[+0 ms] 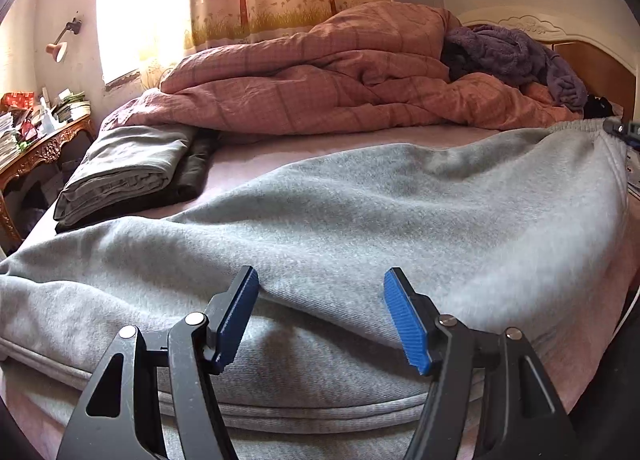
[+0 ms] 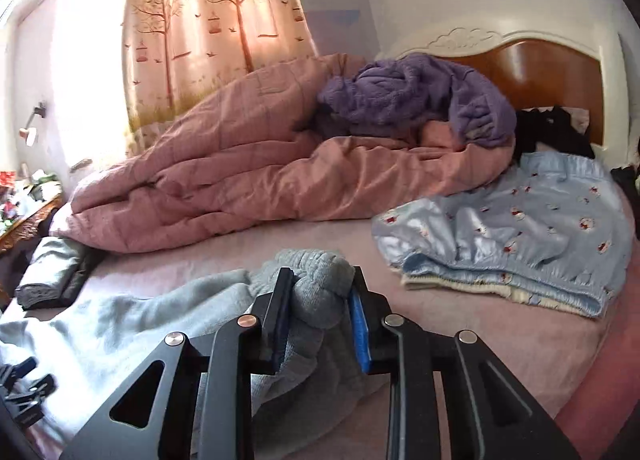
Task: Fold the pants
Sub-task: 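Grasp the grey sweatpants hem with the left gripper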
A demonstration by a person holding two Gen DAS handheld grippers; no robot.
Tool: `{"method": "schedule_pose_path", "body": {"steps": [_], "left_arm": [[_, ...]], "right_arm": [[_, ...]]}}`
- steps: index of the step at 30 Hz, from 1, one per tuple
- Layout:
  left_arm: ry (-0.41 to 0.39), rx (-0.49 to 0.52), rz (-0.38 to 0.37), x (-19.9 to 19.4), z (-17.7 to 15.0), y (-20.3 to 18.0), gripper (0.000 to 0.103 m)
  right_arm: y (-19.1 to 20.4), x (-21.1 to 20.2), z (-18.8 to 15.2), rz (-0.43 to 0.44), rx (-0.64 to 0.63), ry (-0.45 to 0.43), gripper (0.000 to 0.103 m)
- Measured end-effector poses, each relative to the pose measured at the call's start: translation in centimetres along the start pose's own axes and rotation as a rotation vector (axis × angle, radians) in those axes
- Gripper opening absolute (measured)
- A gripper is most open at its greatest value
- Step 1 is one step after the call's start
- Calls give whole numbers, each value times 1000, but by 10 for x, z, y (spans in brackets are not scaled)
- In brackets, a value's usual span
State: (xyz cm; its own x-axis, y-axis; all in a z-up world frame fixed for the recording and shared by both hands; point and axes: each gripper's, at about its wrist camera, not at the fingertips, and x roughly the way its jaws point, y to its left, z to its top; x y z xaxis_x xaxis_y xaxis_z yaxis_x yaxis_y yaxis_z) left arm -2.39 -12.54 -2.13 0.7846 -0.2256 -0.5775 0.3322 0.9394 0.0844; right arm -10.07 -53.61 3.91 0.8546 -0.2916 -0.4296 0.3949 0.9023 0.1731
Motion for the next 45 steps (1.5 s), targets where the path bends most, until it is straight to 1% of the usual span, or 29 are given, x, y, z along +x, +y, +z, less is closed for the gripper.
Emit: {"method": "schedule_pose_path", "body": {"steps": [1, 3, 4, 5, 7, 9, 11, 12, 13, 16, 18, 20, 22, 23, 24, 27, 28, 29, 31, 32, 34, 35, 37, 38, 39, 40, 42, 44, 45], "left_arm": [[4, -5, -6, 0, -1, 2, 65], [21, -29, -27, 1, -2, 9, 65], [30, -46, -38, -1, -3, 14, 65], [30, -61, -41, -4, -6, 20, 65], [13, -70, -3, -15, -12, 30, 65], [-7, -62, 41, -26, -17, 38, 65], [-18, -78, 57, -35, -20, 48, 65], [-18, -93, 65, -39, -22, 54, 65], [-15, -112, 76, -43, -25, 60, 65], [-5, -157, 113, -52, -36, 78, 65], [3, -175, 137, -55, -44, 87, 65], [4, -195, 155, -57, -51, 95, 65], [17, -209, 182, -57, -57, 103, 65], [26, -218, 181, -56, -60, 107, 65], [36, -232, 180, -55, -63, 111, 65], [38, -301, 163, -51, -70, 125, 64], [38, -340, 150, -49, -71, 131, 64], [31, -392, 124, -47, -73, 138, 63], [7, -484, 69, -45, -74, 150, 63], [-2, -505, 59, -43, -73, 154, 62], [0, -464, 69, -38, -70, 151, 61], [4, -444, 78, -35, -69, 149, 61], [8, -458, 84, -31, -70, 150, 64], [9, -473, 82, -29, -71, 151, 68], [23, -481, 82, -27, -71, 150, 70], [45, -486, 93, -29, -71, 149, 71], [45, -499, 106, -39, -72, 144, 75], [34, -550, 80, -44, -75, 145, 83], [29, -595, 59, -45, -76, 149, 84]], "right_arm": [[-3, 7, -3, -18, 11, 17, 27], [-14, 32, -22, -66, 46, 103, 27], [-17, 41, -31, -80, 48, 132, 27], [-21, 46, -37, -76, 42, 150, 28], [-23, 43, -39, -64, 39, 138, 29], [-17, 41, -34, -89, 6, 144, 30], [-10, 37, -26, -122, -14, 138, 36], [-7, 32, -21, -140, -6, 127, 41], [-5, 28, -17, -147, 3, 114, 42], [9, -2, -6, -157, 27, 28, 42], [21, -20, -2, -120, 50, -18, 43], [35, -40, -1, -20, 94, -38, 43], [52, -52, -3, 83, 104, -30, 43], [62, -57, -5, 136, 103, -23, 43], [77, -62, -10, 200, 95, -9, 43], [119, -63, -30, 331, 53, 54, 43], [142, -59, -42, 377, 7, 103, 39], [158, -55, -53, 400, -20, 127, 34], [186, -46, -76, 396, -49, 176, 34], [198, -40, -88, 400, -62, 213, 33], [215, -28, -106, 400, -83, 283, 33], [220, -26, -112, 387, -93, 291, 33], [226, -27, -117, 361, -131, 276, 33], [228, -29, -119, 356, -150, 261, 33], [228, -30, -119, 347, -157, 244, 33], [227, -32, -119, 337, -157, 227, 33], [225, -35, -120, 329, -152, 197, 33], [220, -36, -120, 328, -149, 184, 33], [217, -35, -119, 327, -147, 182, 33]]}}
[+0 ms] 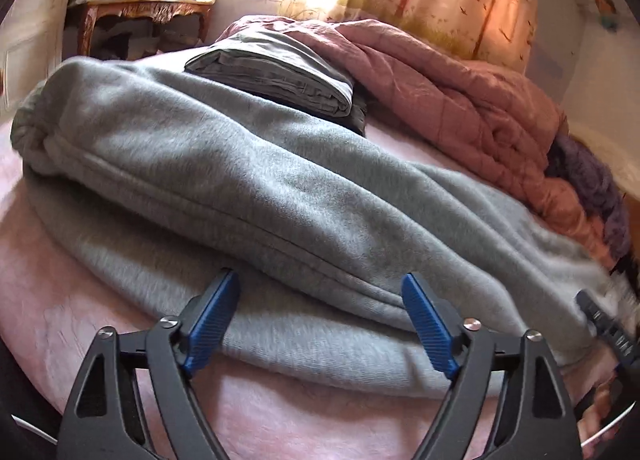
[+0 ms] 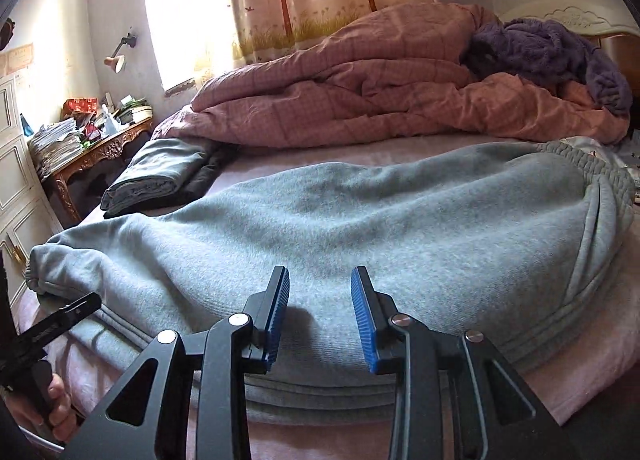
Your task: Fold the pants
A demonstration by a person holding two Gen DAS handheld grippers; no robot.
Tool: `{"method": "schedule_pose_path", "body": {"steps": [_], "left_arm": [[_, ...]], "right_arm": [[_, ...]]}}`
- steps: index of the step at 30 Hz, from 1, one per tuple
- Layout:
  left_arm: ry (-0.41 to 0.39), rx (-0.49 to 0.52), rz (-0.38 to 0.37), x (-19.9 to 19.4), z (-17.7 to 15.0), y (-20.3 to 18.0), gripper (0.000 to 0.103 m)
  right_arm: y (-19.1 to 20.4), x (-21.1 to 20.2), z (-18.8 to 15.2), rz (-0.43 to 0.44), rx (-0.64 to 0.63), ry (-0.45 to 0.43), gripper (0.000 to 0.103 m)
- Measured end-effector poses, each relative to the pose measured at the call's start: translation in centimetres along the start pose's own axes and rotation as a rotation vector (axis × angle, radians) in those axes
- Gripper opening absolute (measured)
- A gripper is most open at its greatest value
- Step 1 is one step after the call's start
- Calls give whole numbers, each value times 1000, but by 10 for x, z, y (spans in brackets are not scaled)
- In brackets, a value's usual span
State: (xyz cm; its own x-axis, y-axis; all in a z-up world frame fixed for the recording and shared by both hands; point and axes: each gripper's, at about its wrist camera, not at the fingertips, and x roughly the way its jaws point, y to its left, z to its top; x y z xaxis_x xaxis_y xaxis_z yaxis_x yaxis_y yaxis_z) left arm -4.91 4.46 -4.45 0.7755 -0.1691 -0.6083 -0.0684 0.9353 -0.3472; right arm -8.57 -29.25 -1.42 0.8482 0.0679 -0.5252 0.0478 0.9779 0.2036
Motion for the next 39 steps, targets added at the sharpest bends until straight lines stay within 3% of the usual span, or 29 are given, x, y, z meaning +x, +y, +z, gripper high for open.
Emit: {"method": "schedule_pose_path", "body": {"steps": [6, 12, 14, 17, 21, 25, 27, 30, 32, 39], "left_arm": [[101, -435, -196, 14, 27, 50, 87], [64, -512, -171, 21, 34, 58, 66], [29, -515, -96, 18, 30, 60, 32], [-30, -502, -41, 10, 21, 58, 18], [-107, -384, 22, -7, 24, 39, 10], [-306, -219, 68, -62, 33, 5, 8], [-340, -160, 71, -79, 43, -4, 8], [-310, -159, 65, -79, 56, 3, 8], [-270, -174, 99, -66, 53, 12, 8], [-105, -174, 226, -16, 14, 39, 9]], "right_arm": [[2, 3, -2, -42, -20, -2, 33], [5, 3, -3, -60, -50, -19, 33], [8, 2, -5, -66, -59, -30, 33], [8, -1, -5, -55, -64, -48, 33], [8, -8, -5, -51, -74, -91, 33], [5, -10, -4, -59, -63, -104, 33], [3, -9, -4, -68, -59, -103, 33], [4, -8, -5, -85, -66, -96, 33], [4, -7, -5, -85, -74, -84, 33], [5, 22, -18, -141, -109, 91, 33]]}}
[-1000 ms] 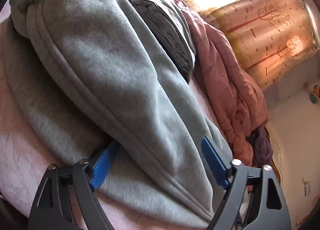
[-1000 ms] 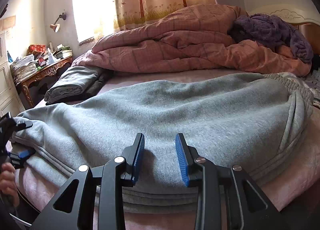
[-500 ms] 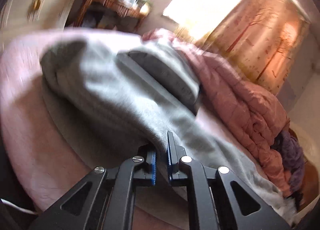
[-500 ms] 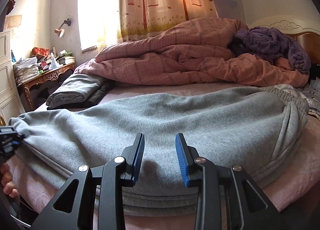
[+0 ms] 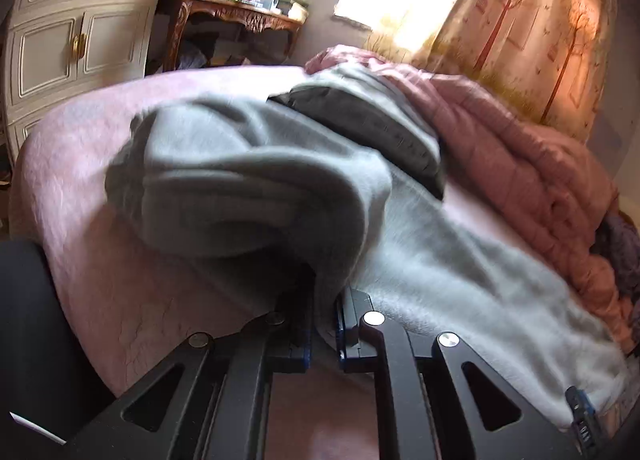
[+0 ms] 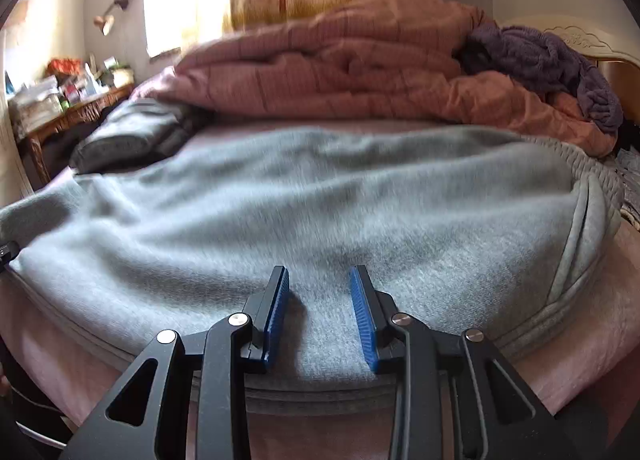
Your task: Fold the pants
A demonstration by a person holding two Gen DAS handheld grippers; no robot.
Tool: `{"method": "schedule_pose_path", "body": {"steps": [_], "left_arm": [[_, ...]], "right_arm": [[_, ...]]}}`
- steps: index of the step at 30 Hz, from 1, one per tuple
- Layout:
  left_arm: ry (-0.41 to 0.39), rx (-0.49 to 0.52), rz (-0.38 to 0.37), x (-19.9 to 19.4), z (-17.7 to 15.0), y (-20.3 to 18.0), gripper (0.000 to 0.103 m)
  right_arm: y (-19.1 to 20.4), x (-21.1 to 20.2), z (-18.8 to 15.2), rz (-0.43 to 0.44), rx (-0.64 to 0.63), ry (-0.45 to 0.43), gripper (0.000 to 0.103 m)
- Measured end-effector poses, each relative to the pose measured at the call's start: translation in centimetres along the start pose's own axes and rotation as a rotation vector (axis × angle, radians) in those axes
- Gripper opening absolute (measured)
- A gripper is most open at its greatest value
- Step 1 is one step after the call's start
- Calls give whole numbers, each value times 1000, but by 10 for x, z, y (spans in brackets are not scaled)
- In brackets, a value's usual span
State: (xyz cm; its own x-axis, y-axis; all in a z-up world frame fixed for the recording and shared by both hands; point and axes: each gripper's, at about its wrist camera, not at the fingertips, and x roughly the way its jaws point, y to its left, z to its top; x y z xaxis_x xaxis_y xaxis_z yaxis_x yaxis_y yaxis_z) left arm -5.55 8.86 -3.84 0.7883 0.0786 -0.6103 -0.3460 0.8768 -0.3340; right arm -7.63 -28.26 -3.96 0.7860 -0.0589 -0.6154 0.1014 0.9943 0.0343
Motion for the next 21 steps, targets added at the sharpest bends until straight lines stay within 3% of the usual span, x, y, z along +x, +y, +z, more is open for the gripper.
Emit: {"method": "schedule_pose_path", "body": {"steps": [4, 6, 8, 10, 12, 14, 19, 20, 21], "left_arm": [[-31, 62, 29, 4, -14, -3, 10], [-43, 76, 27, 5, -15, -5, 10], [-34, 90, 4, 6, -14, 0, 11], [-23, 95, -27, 4, -11, 3, 13], [-20, 109, -21, 1, -7, 5, 30], [-20, 110, 1, -3, -6, 9, 84], [-21, 97, -16, -11, -2, 34, 86], [-26, 96, -41, -15, -1, 41, 86], [-23, 96, -77, -18, 1, 46, 86]], "right_arm": [[15, 1, -6, -88, -80, -6, 33], [16, -1, -7, -89, -74, -18, 33], [11, -6, -1, -22, -31, -18, 34], [8, -14, 7, 100, 32, -18, 34], [14, -19, 15, 171, 56, -23, 34], [32, -22, 19, 187, 45, -35, 34], [80, -6, -1, 142, -36, 26, 34], [86, 3, -10, 129, -42, 64, 33], [90, 5, -15, 108, -52, 46, 33]]}}
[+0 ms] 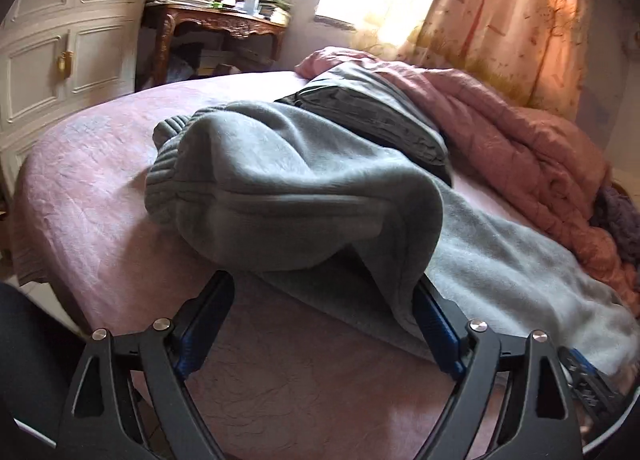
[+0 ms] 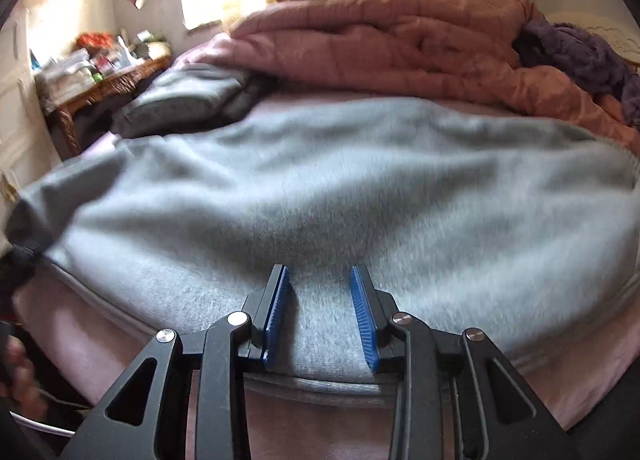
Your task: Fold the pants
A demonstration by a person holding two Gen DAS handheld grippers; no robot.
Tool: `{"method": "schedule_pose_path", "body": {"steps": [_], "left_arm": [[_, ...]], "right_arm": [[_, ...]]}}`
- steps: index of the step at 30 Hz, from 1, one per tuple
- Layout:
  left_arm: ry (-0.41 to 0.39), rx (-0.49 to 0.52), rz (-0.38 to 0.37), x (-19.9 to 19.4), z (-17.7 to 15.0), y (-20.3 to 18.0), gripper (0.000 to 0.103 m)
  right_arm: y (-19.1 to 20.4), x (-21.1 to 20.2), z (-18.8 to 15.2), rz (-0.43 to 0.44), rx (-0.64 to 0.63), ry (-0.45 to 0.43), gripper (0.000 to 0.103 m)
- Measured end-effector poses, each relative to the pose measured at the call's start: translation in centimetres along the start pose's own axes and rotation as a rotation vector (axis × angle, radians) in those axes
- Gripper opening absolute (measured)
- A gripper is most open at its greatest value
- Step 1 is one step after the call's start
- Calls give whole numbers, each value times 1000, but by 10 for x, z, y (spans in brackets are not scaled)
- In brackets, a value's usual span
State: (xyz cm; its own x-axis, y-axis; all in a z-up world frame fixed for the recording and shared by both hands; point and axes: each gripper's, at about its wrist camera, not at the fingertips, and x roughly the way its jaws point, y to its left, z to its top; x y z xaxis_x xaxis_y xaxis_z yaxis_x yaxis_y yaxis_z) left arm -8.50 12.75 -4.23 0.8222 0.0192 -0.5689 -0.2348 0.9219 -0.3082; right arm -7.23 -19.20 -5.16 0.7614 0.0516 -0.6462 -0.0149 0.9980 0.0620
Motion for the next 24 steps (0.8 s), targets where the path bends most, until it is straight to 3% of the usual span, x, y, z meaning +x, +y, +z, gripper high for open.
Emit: {"method": "schedule_pose_path", "body": {"steps": [2, 5, 7, 12, 16, 18, 24], "left_arm": [[-21, 13, -50, -9, 4, 6, 86], [-150, 78, 18, -32, 11, 7, 86], [-197, 91, 20, -41, 19, 11, 87], [-71, -41, -84, -24, 38, 39, 87], [92, -335, -291, 0, 32, 83, 87], [151, -445, -354, 10, 26, 98, 87], [134, -469, -345, 6, 29, 102, 86]], "right_arm": [[10, -3, -4, -38, -67, -29, 34], [7, -6, 2, -18, -40, -10, 34], [1, -10, 5, 23, 15, -21, 34], [10, -16, 11, 77, 21, -25, 34], [15, -24, 17, 232, 82, 1, 34], [19, -29, 19, 250, 88, -11, 34], [36, -34, 16, 177, 6, -49, 34]]}}
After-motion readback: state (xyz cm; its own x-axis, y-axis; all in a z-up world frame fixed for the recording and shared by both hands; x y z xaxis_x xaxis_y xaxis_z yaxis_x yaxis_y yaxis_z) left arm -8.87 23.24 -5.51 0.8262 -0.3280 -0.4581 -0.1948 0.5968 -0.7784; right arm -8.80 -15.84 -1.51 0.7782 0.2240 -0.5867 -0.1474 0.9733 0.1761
